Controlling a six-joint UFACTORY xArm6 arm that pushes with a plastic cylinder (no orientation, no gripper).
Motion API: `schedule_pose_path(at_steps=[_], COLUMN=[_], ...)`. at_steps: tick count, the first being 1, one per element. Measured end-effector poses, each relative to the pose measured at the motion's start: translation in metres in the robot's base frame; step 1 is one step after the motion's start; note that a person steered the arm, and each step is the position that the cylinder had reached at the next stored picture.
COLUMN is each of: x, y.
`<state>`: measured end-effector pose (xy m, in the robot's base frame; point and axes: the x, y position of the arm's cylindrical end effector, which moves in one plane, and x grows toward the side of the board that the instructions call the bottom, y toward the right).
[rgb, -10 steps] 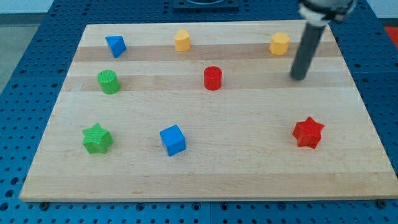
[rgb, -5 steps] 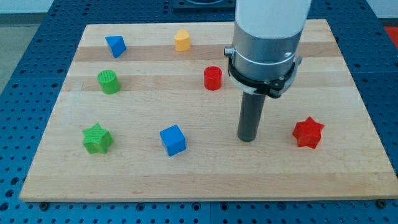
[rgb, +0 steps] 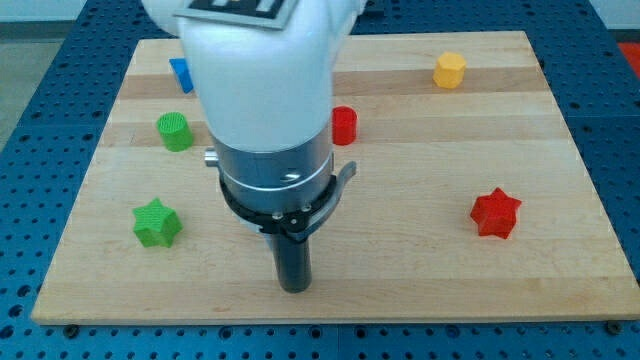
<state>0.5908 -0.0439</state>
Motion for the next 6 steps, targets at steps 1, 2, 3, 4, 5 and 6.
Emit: schedule_pose_path(at_steps=[1,2,3,4,5,6], x=[-0.001,-0.035,-0.084,-0.129,-0.155,-0.156], y=[0.0,-0.006,-0.021,-0.04,-0.045,-0.045])
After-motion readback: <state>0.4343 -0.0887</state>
